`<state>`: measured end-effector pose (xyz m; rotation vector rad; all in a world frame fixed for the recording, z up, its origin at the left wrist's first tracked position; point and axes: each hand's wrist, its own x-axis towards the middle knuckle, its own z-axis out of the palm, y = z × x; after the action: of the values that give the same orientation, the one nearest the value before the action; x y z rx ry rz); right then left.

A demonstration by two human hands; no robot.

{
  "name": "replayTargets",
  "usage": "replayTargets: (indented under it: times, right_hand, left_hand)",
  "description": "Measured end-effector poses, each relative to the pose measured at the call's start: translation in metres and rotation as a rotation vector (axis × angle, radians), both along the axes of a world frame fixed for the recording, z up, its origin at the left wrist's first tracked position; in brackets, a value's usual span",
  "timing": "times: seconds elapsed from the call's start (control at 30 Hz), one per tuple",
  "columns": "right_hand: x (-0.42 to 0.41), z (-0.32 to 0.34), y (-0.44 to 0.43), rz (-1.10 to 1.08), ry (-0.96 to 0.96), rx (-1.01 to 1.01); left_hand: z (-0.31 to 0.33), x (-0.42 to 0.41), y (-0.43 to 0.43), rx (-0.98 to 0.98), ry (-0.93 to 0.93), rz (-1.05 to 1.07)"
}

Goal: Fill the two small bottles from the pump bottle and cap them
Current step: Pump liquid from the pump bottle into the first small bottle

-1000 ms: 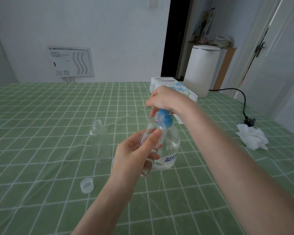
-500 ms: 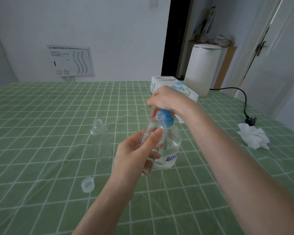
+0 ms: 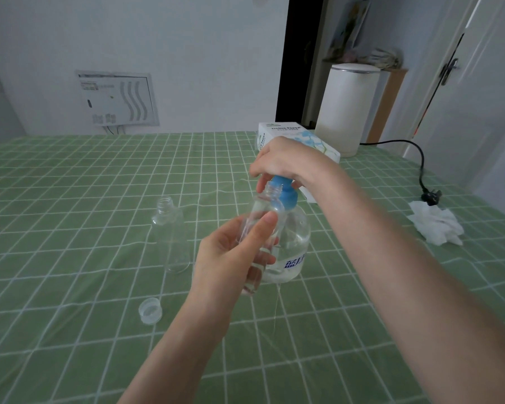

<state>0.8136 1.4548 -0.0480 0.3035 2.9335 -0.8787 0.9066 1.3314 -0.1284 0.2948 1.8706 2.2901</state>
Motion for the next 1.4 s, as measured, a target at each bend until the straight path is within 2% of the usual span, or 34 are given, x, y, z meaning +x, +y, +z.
replayTargets:
  times: [0.27, 0.47, 0.63, 1.1, 1.4]
  right_hand:
    - [-0.002, -0.011, 0.001, -0.009, -0.011, -0.026]
    - [-0.002, 0.003, 0.004, -0.009, 0.094, 0.028]
    - [-0.001, 0.005, 0.004, 0.002, 0.050, 0.069]
    - [0.001, 0.006, 0.001, 0.025, 0.022, 0.094]
    - [0.000, 0.004, -0.001, 0.001, -0.013, 0.064]
  left_hand:
    - [-0.003, 0.000, 0.000, -0.022, -0.014, 0.000]
    - [-0.001, 0.000, 0.001, 0.004, -0.011, 0.009]
    - [-0.002, -0.002, 0.001, 0.035, -0.057, 0.018]
    - [-0.004, -0.002, -0.001, 0.031, 0.060, -0.005]
    - [0.002, -0.005, 0.000, 0.005, 0.039, -0.030]
